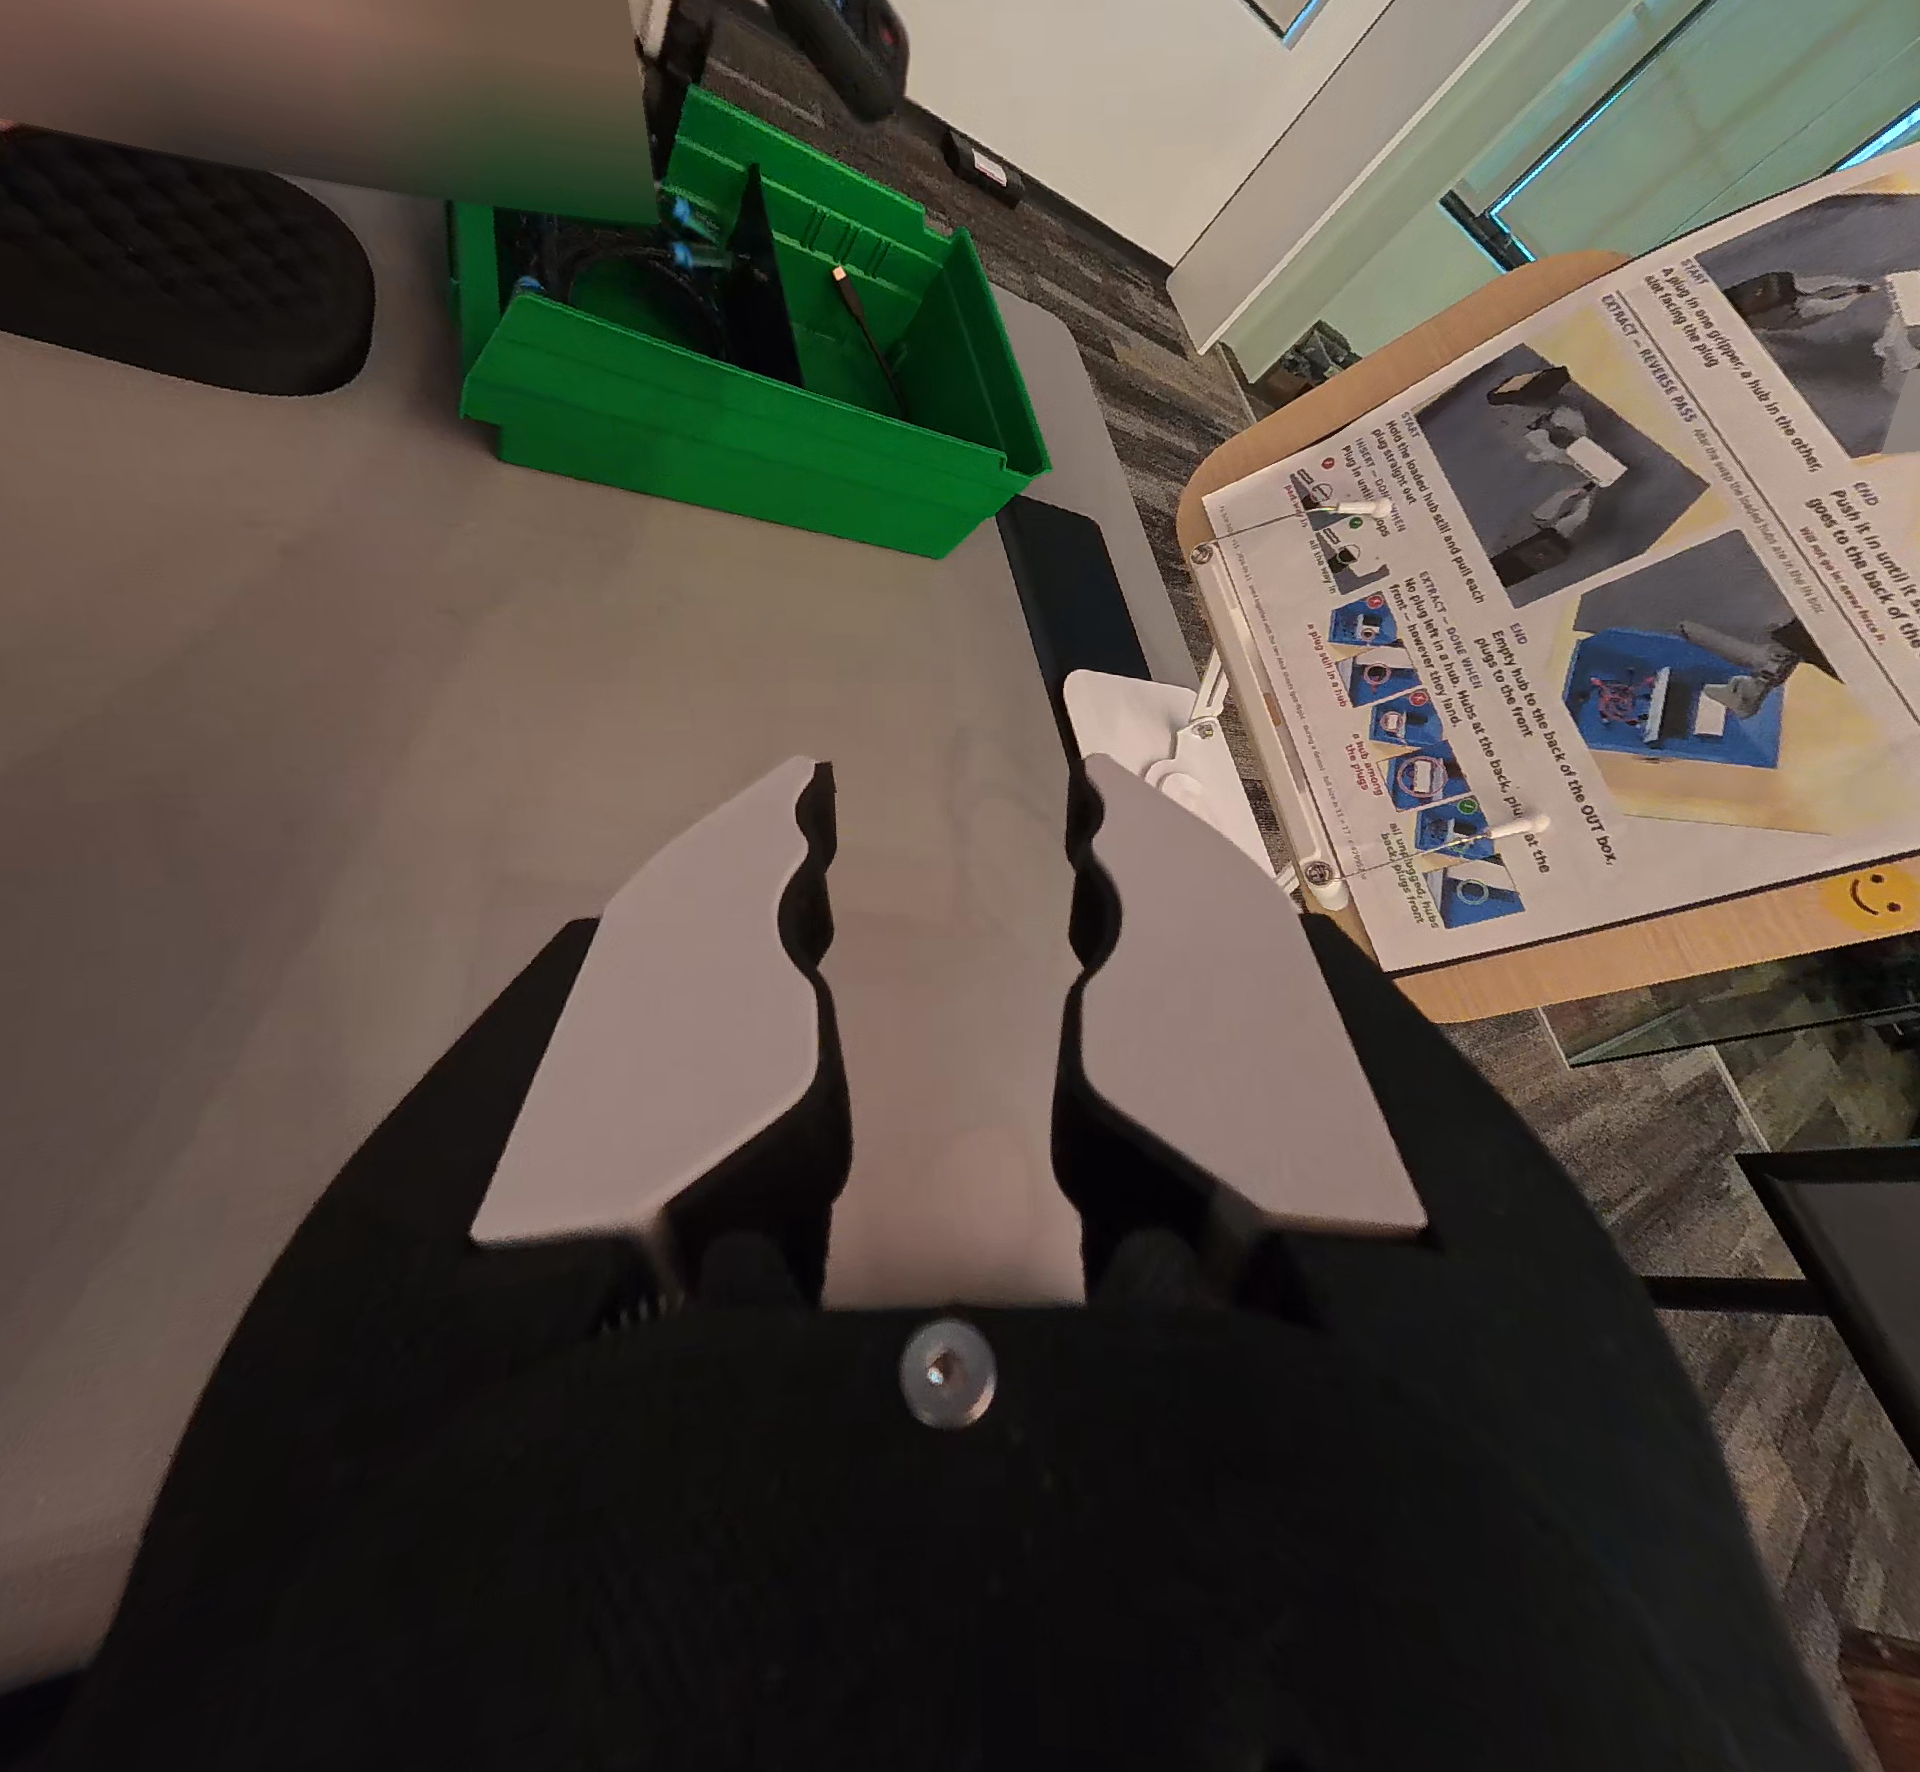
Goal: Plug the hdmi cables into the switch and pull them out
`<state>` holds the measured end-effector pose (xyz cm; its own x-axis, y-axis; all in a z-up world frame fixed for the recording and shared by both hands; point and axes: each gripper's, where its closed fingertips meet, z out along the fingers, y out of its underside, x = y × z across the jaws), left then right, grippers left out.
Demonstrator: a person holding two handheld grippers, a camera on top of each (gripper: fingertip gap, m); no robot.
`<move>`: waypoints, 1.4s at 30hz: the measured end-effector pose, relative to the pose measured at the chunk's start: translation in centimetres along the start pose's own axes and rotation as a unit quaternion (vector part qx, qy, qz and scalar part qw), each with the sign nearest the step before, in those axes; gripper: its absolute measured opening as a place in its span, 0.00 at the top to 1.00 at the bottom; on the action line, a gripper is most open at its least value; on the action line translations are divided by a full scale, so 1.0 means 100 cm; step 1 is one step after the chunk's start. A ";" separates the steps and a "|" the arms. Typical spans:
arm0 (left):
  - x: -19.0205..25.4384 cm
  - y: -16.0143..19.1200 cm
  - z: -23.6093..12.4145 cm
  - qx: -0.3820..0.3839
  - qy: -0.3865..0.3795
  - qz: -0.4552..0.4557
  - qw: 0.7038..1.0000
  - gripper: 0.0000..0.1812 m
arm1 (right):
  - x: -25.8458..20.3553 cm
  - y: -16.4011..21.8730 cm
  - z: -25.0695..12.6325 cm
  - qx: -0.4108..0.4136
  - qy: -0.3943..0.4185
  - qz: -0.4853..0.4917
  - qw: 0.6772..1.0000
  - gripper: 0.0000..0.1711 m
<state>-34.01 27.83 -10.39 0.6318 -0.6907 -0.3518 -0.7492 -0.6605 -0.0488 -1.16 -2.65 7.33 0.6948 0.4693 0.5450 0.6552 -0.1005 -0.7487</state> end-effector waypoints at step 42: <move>0.218 -0.010 -0.262 0.511 0.153 0.316 0.785 0.97 | 0.017 0.017 -0.019 -0.026 0.041 0.012 0.999 0.75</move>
<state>-14.23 5.70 6.51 -0.0293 -0.9267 -0.3746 -0.6017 0.3156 -0.7337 1.71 -3.70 7.71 0.7313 0.3937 0.5569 0.6504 -0.1568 -0.7432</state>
